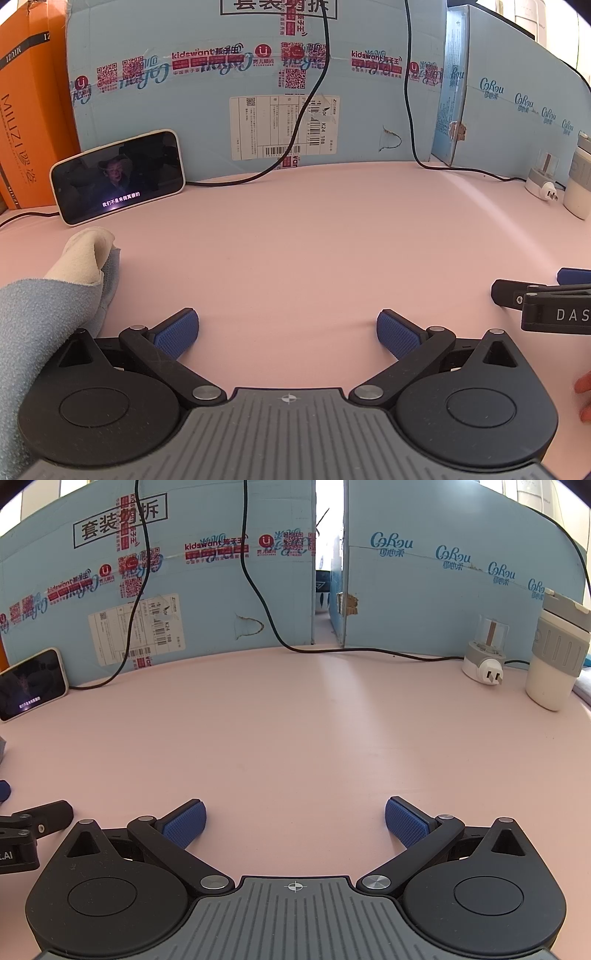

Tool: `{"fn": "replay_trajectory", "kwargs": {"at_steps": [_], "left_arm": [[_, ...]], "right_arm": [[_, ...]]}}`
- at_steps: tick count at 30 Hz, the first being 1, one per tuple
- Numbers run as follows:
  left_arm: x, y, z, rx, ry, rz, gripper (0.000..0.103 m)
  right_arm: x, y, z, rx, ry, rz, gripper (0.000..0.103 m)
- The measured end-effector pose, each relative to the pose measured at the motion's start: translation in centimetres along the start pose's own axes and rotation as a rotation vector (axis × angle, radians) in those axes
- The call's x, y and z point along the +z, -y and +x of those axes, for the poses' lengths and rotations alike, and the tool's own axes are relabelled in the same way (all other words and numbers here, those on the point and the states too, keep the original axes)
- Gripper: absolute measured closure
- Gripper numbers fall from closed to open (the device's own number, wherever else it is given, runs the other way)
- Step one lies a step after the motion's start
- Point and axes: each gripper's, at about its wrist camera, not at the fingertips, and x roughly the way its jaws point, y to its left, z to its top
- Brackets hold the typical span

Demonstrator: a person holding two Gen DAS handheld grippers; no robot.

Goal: Fold clothes

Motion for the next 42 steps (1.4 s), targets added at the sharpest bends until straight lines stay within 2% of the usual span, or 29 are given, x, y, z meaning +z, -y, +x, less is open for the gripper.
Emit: {"fn": "replay_trajectory", "kwargs": {"at_steps": [23, 27, 42], "left_arm": [[0.0, 1.4, -0.4, 0.007, 0.002, -0.014, 0.0], [-0.3, 0.0, -0.2, -0.001, 0.006, -0.02, 0.0], [-0.3, -0.2, -0.4, 0.005, 0.0, -0.022, 0.0]], "right_arm": [[0.2, -0.1, -0.2, 0.011, 0.0, 0.016, 0.0], [0.2, -0.2, -0.1, 0.009, 0.001, 0.017, 0.0], [0.1, -0.1, 0.0, 0.01, 0.001, 0.017, 0.0]]}}
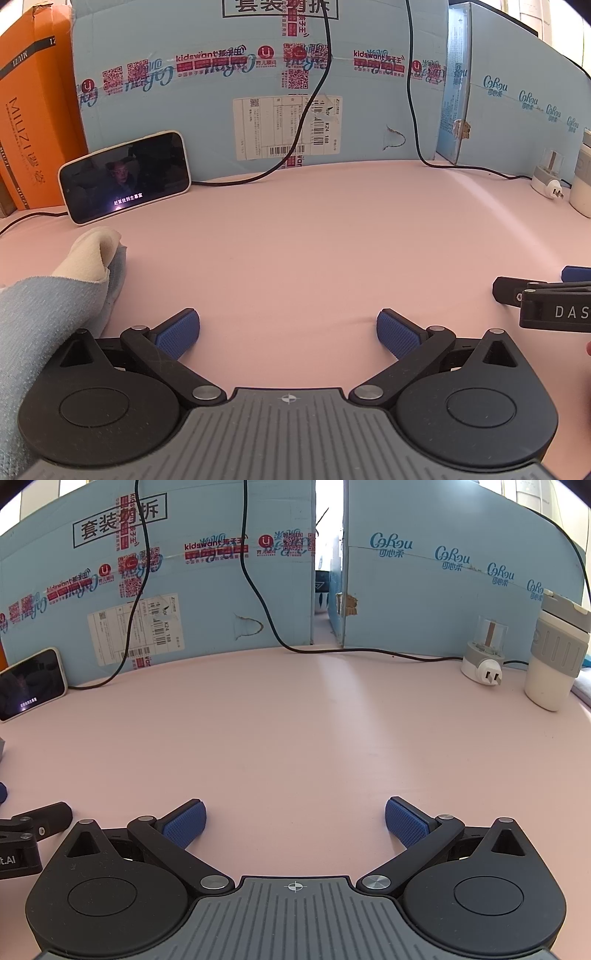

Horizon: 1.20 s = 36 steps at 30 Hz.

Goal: Fold clothes

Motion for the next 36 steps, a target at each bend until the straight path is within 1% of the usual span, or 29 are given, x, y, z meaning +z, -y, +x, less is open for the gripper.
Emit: {"fn": "replay_trajectory", "kwargs": {"at_steps": [6, 12, 17, 23, 27, 31, 36], "left_arm": [[-0.2, 0.0, -0.4, 0.002, -0.002, 0.0, 0.0], [-1.2, 1.0, -1.8, 0.009, -0.003, 0.011, 0.0], [-2.3, 2.0, -3.4, 0.045, 0.018, 0.04, 0.0], [-3.3, 1.7, -4.8, 0.032, 0.016, 0.0, 0.0], [-4.3, 1.6, -6.0, 0.01, 0.016, -0.033, 0.0], [-5.2, 2.1, -7.0, 0.003, 0.022, -0.014, 0.0], [-5.9, 2.3, -7.7, -0.003, 0.035, -0.009, 0.0]], "right_arm": [[0.1, 0.1, -0.1, 0.002, 0.0, 0.002, 0.0], [-0.1, 0.4, -0.4, 0.018, 0.003, 0.011, 0.0], [-0.2, 0.8, -0.7, 0.043, 0.002, 0.011, 0.0], [-0.8, 1.6, -1.9, 0.073, -0.009, -0.02, 0.0], [-1.7, 2.0, -3.3, 0.04, -0.006, 0.001, 0.0], [-2.3, 2.2, -4.3, 0.024, -0.002, 0.014, 0.0], [-2.3, 2.2, -4.3, 0.016, -0.003, 0.01, 0.0]]}}
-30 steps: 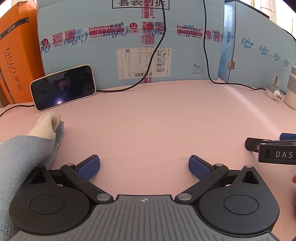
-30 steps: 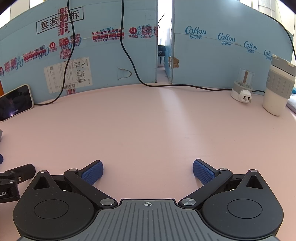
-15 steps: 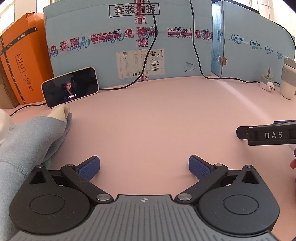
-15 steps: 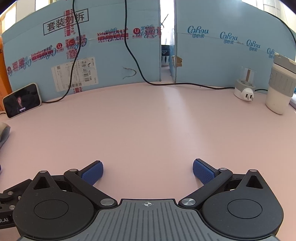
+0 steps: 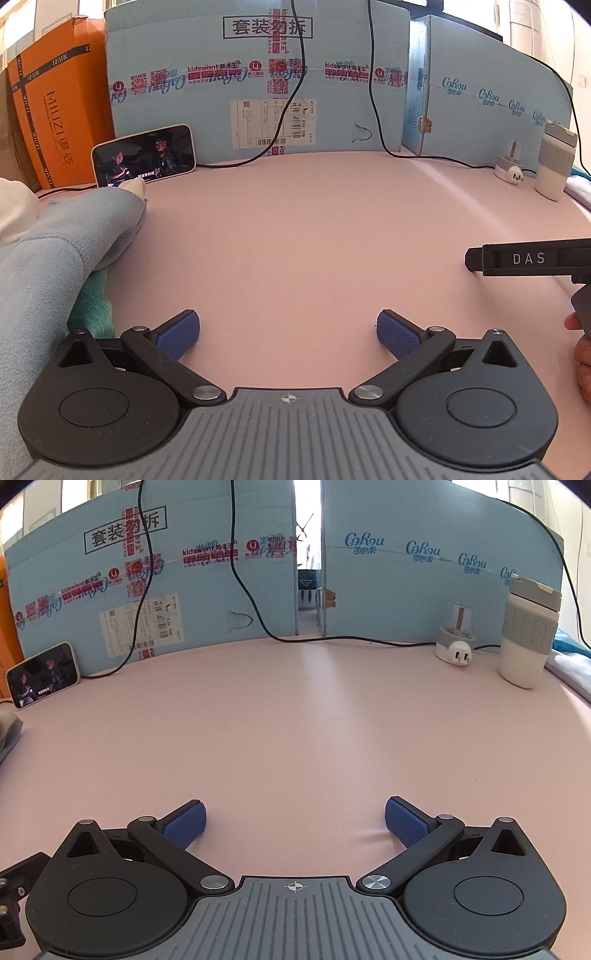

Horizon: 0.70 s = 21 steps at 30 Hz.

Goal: Fold clothes

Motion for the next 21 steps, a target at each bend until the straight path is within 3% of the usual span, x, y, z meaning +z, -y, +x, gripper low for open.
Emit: {"fn": "replay_trajectory", "kwargs": {"at_steps": [21], "left_arm": [[-0.01, -0.78, -0.05, -0.034, 0.01, -0.038, 0.0]], "right_arm": [[0.05, 0.1, -0.02, 0.002, 0.005, 0.002, 0.0]]}}
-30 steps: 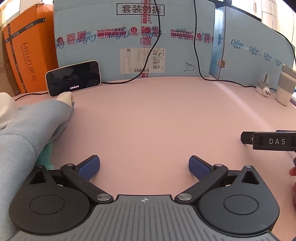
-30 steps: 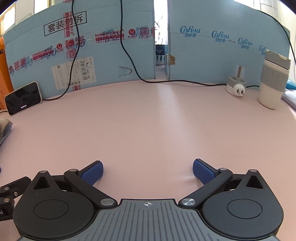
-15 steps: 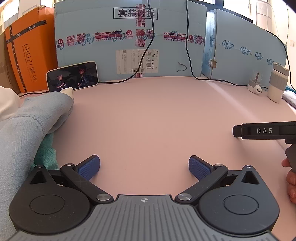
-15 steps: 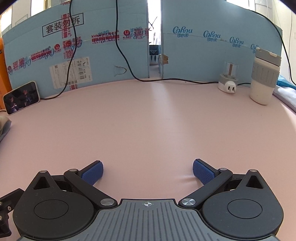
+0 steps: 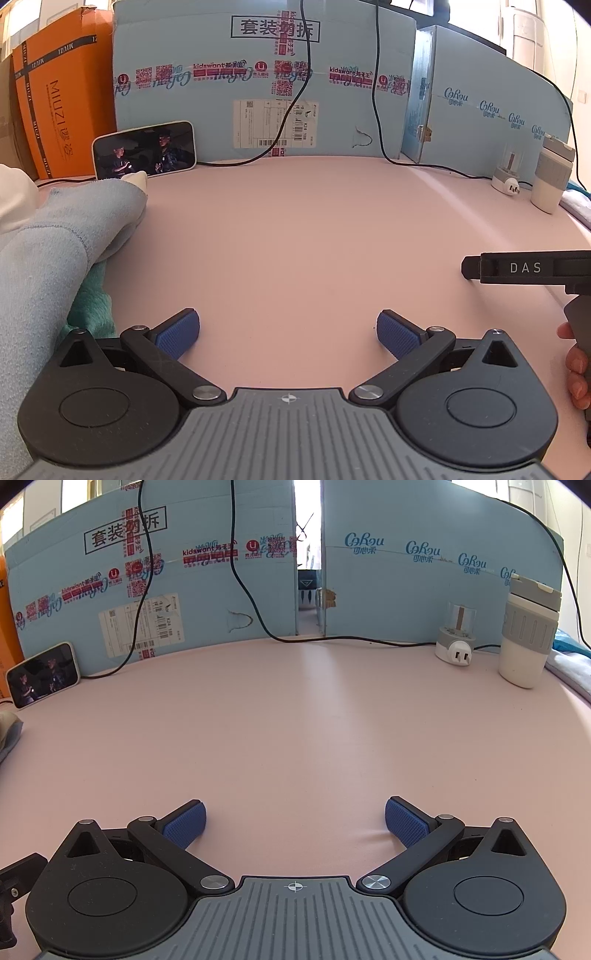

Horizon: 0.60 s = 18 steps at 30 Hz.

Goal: Fold clothes

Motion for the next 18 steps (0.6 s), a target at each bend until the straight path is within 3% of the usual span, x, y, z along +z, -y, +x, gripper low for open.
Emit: {"fn": "replay_trajectory", "kwargs": {"at_steps": [18], "left_arm": [[-0.07, -0.01, 0.14, 0.0, -0.002, 0.008, 0.0]], "right_arm": [[0.03, -0.27, 0.0, -0.013, -0.002, -0.013, 0.0]]}}
